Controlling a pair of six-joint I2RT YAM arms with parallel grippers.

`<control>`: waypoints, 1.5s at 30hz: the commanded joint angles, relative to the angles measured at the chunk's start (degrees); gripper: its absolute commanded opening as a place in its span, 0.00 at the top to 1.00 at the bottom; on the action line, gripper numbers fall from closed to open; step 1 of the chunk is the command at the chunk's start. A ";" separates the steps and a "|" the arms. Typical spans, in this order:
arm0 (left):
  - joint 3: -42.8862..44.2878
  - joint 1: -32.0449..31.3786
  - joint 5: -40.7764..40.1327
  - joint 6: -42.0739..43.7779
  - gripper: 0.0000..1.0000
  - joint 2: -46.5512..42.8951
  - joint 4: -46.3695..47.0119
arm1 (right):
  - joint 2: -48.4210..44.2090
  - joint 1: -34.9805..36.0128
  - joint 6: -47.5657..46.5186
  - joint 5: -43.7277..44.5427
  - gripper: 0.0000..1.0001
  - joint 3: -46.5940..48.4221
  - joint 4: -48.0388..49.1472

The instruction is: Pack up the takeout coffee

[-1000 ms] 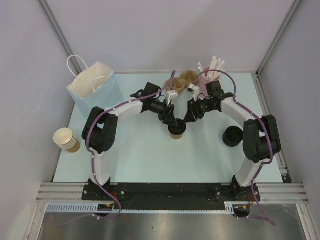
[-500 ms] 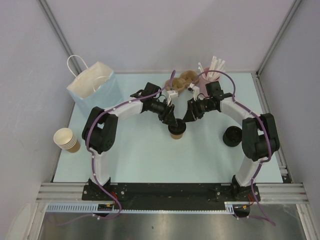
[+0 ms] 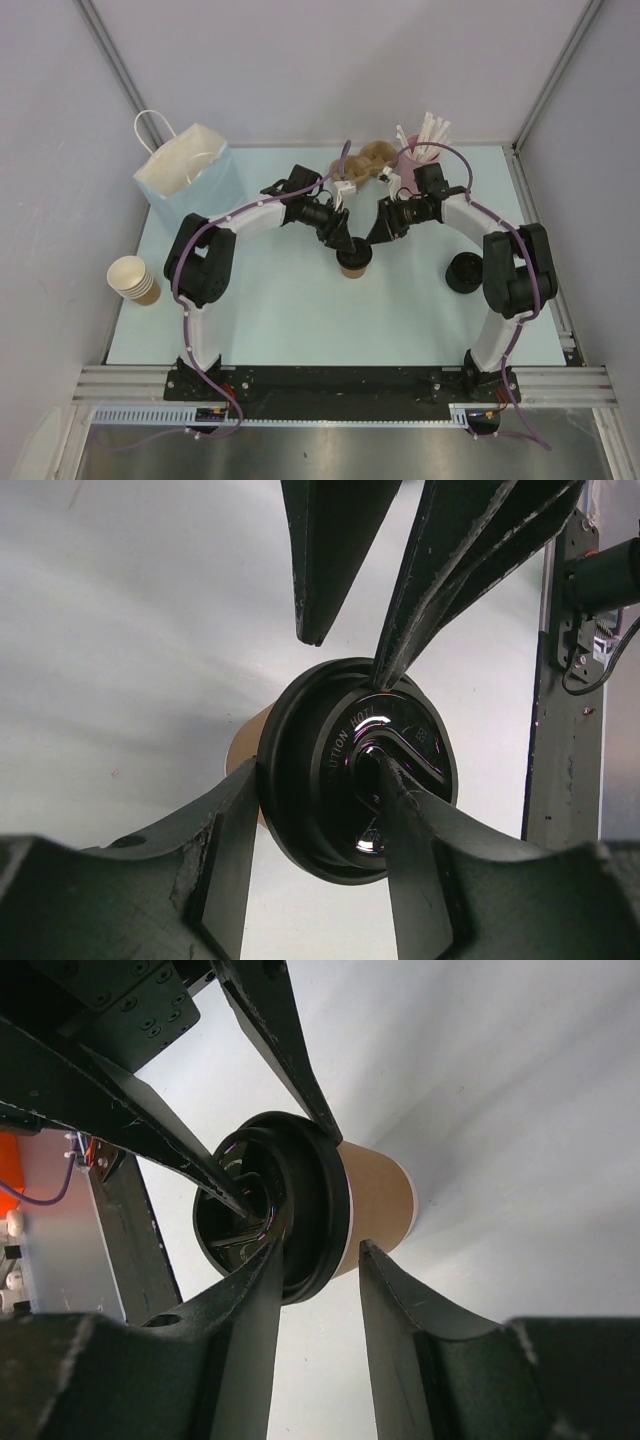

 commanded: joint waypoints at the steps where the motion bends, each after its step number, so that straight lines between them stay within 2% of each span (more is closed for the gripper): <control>1: -2.04 -0.63 -10.92 4.67 0.48 4.33 -4.67 | 0.41 -1.10 0.63 -0.93 0.60 0.16 1.18; 8: -2.04 -0.63 -10.83 4.58 0.48 4.33 -4.76 | 1.11 -2.42 1.68 -2.87 0.60 0.16 1.27; 19: -2.04 -0.63 -11.26 4.58 0.48 4.15 -5.02 | 1.64 -0.75 1.42 -0.68 0.60 0.24 1.27; 45: -1.95 -0.72 -15.31 5.64 0.51 4.51 -5.55 | 6.91 2.68 0.28 19.27 0.65 0.24 -0.57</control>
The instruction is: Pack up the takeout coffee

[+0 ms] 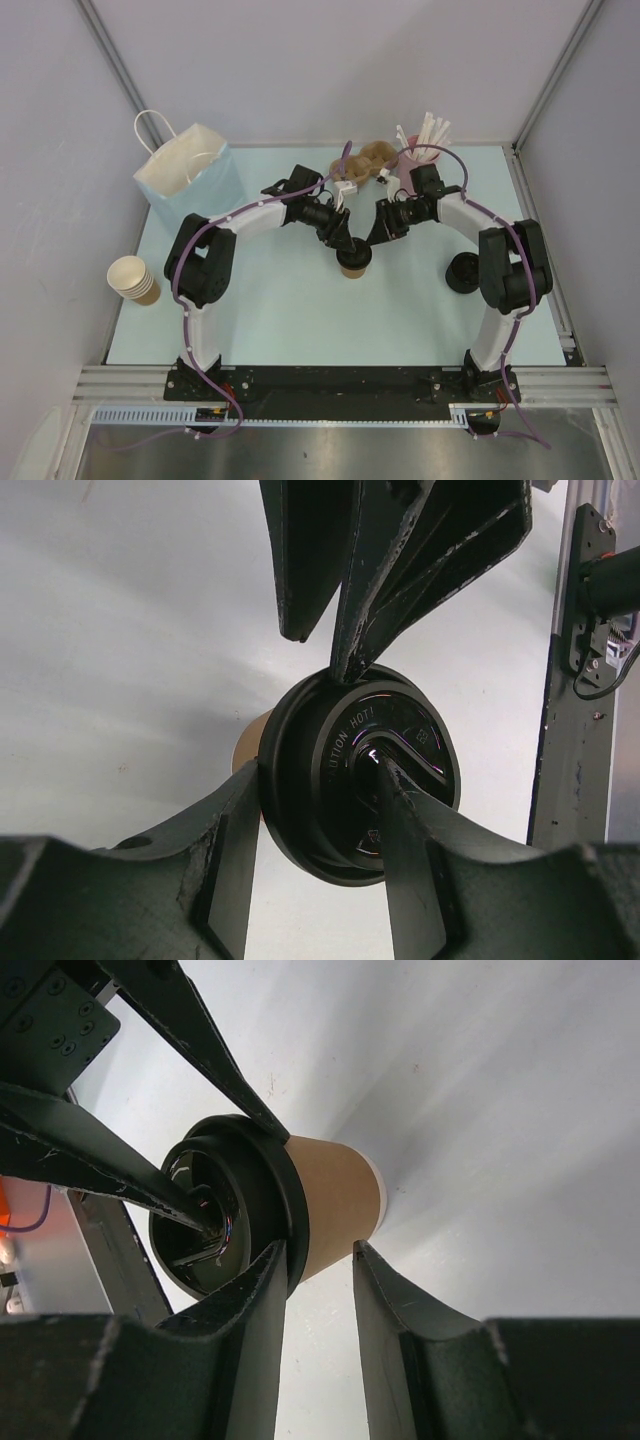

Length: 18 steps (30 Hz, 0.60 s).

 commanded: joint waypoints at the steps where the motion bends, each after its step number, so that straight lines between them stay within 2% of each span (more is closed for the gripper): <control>1: -2.23 -0.45 -13.06 5.98 0.51 4.51 -5.14 | 3.92 1.81 -3.09 13.33 0.65 -0.76 0.00; 11: -3.02 -0.45 -12.79 5.37 0.51 4.42 -4.17 | -9.43 -0.56 -4.93 4.02 0.60 0.56 -0.53; 18: -3.20 -0.37 -12.97 5.28 0.51 4.24 -3.91 | -7.08 -1.18 -8.36 -0.90 0.57 0.56 -7.56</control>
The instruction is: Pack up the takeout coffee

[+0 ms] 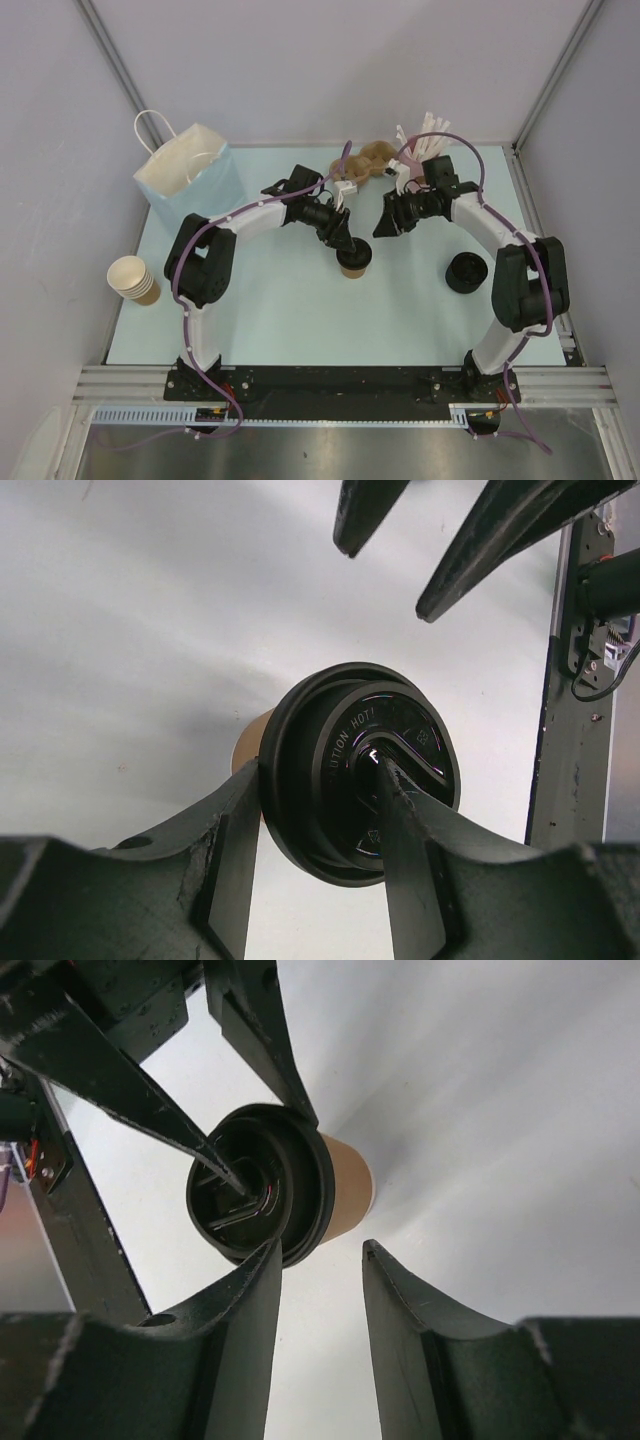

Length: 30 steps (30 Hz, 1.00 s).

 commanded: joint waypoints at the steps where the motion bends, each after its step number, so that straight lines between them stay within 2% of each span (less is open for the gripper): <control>1: -3.18 -0.35 -12.99 5.68 0.51 4.24 -4.01 | 1.95 0.15 -3.70 -3.46 0.57 0.56 -5.74; 8: -3.44 -0.26 -12.99 5.67 0.51 3.89 -3.93 | 5.21 1.64 -6.78 -4.43 0.54 0.56 -10.14; 16: -3.53 -0.35 -13.08 5.59 0.51 3.98 -3.75 | 6.35 2.70 -7.58 -4.79 0.55 0.29 -10.85; 20: -3.44 -0.35 -13.25 5.67 0.51 3.72 -3.75 | 6.79 3.49 -6.08 -0.93 0.55 -0.14 -8.84; 25: -3.44 -0.35 -13.43 5.67 0.51 3.63 -4.01 | 6.97 4.72 -4.85 9.18 0.55 -1.38 -5.93; 28: -3.35 -0.35 -13.52 5.85 0.51 3.54 -4.19 | 7.06 5.25 -4.94 11.03 0.56 -1.55 -5.49; 30: -3.35 -0.35 -13.52 5.94 0.51 3.54 -4.28 | 5.66 5.07 -5.29 8.77 0.55 -1.55 -5.32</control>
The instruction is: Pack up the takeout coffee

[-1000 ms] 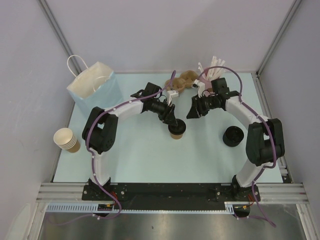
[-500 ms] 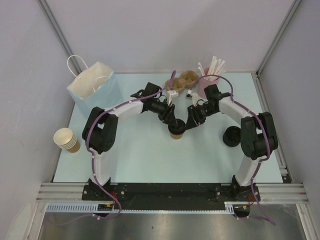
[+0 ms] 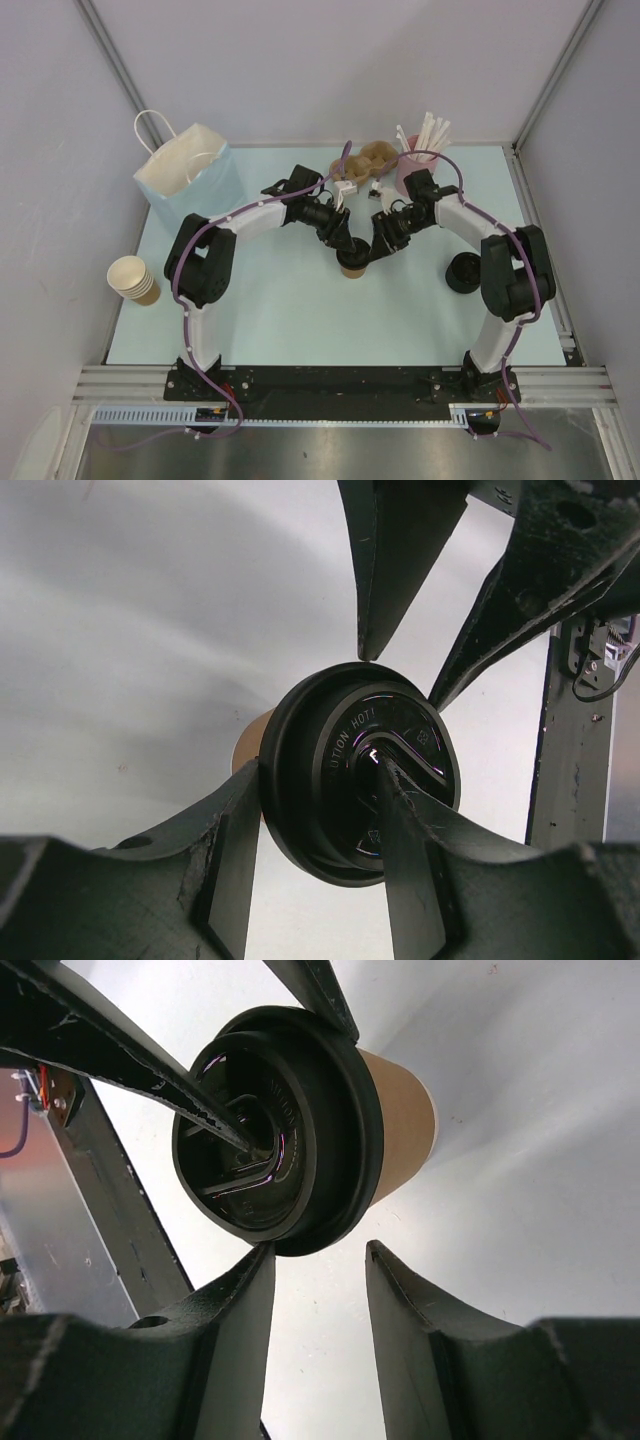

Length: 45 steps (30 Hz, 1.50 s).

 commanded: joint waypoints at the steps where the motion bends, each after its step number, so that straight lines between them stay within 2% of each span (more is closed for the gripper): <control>1: -3.29 -0.35 -13.48 6.07 0.51 3.30 -4.52 | -0.79 1.23 -1.71 7.31 0.55 -1.51 4.39; 6: -1.89 0.18 -12.25 5.90 0.49 3.03 -5.83 | -7.99 -0.18 -2.41 -0.94 0.50 0.59 4.74; 10: 0.40 0.62 -11.02 6.24 0.47 3.12 -8.12 | -9.85 -1.85 -0.93 -4.56 0.45 3.14 4.57; 14: 2.33 0.80 -9.87 6.60 0.43 3.12 -10.05 | -9.15 -1.76 1.80 -3.43 0.34 3.68 6.93; 17: 3.57 0.89 -8.47 6.42 0.35 3.03 -10.93 | -7.84 -1.15 3.04 -2.72 0.30 3.76 7.91; 35: 16.75 1.32 1.37 3.08 0.08 4.27 -15.77 | -5.64 0.08 2.07 0.88 0.25 3.76 5.62; 39: 16.84 1.68 3.48 2.82 0.01 2.25 -15.68 | -4.06 0.35 2.77 1.15 0.22 3.76 6.85; 45: 11.31 4.31 2.53 2.99 0.01 -2.85 -13.23 | -2.21 1.66 4.09 1.67 0.14 3.68 9.13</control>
